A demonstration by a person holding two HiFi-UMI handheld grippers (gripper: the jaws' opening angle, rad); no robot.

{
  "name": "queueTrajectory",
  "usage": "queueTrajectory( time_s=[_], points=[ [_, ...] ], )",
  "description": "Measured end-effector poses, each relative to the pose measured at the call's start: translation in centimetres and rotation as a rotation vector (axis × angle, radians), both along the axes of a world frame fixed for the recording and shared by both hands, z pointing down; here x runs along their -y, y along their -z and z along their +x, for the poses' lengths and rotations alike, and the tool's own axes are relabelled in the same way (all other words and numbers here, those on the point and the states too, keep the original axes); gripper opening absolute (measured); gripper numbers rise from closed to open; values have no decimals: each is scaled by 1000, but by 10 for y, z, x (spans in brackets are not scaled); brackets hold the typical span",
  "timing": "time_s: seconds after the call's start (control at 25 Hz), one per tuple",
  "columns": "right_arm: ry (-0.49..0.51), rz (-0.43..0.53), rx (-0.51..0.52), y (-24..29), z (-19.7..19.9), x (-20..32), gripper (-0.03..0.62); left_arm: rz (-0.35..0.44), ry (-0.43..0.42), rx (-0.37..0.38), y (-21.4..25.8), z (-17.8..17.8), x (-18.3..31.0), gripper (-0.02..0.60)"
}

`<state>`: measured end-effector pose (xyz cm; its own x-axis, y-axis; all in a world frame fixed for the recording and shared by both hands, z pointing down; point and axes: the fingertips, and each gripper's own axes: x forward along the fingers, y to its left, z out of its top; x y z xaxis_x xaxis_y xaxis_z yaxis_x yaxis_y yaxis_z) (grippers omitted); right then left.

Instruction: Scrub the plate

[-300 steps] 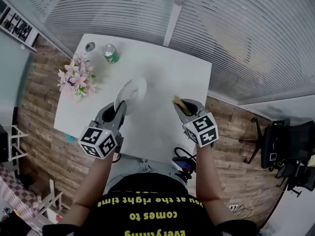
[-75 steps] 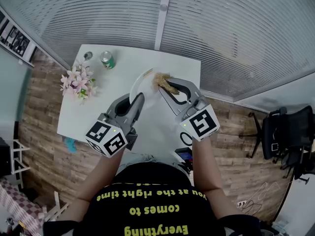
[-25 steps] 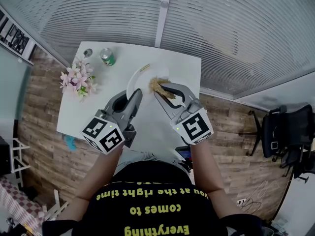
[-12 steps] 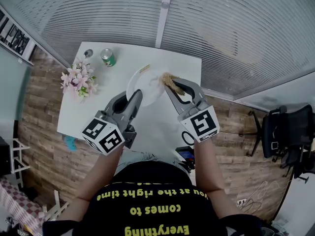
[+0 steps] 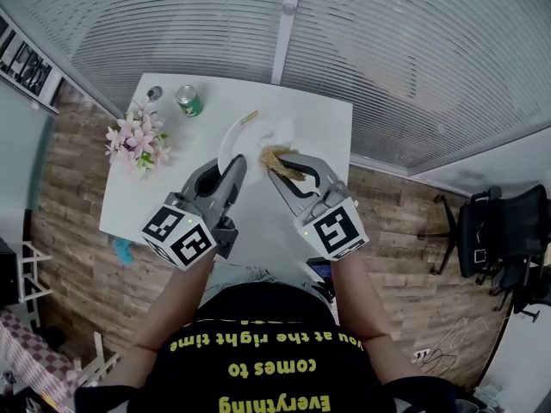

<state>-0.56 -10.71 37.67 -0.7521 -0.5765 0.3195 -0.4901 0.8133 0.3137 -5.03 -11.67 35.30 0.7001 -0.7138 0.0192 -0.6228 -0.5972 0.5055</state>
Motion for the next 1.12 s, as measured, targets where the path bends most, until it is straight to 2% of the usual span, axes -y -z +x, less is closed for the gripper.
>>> queueTrajectory(
  time_s=[0.44, 0.72, 1.12],
  points=[
    [94, -22, 36, -1, -30, -25, 58, -6, 19, 9, -1, -2, 2, 20],
    [177, -11, 11, 2, -45, -42, 58, -8, 26, 0, 0, -4, 3, 20],
    [138, -12, -3, -1, -34, -32, 58, -7, 22, -2, 0, -5, 1, 20]
  ],
)
